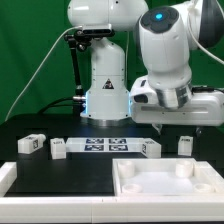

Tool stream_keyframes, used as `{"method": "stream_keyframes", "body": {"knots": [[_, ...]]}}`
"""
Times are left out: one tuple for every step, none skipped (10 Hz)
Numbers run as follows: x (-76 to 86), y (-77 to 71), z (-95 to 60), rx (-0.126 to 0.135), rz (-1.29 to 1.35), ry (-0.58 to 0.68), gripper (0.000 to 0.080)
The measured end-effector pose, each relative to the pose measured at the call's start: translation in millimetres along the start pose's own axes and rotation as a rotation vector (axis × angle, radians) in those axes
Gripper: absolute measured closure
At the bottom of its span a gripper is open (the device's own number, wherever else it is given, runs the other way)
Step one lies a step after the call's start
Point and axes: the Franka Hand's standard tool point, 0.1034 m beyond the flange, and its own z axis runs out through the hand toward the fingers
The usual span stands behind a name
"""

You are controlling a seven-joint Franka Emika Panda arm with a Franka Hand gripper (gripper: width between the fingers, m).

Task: Assemble one leg

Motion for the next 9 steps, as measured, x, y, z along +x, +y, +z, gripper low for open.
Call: {"method": "stream_keyframes", "body": {"knots": [[0.7,0.9,0.6,0.000,-0.006,-0.082,0.0151],[2.0,3.2,1.8,0.000,0.005,-0.148,0.0151],[-0.4,5.6,4.0,-0.004,0.008,-0.249,0.0151],[4.7,6.9,10.8,0.000,0.003,-0.305,0.0151],[5.3,3.3,20.0,-0.006,0.004,-0.316,0.0151],[3.7,-6.9,23.3,-0.010,-0.016,-0.286,0.0151],[2.7,-12.2,27.4,-0.014,-0.029,-0.274,0.0151],[3.5,-13.4,33.8,-0.018,-0.031,-0.270,0.0151],[3.2,-14.0,39.1,-0.022,-0.037,-0.264,0.0151]]}}
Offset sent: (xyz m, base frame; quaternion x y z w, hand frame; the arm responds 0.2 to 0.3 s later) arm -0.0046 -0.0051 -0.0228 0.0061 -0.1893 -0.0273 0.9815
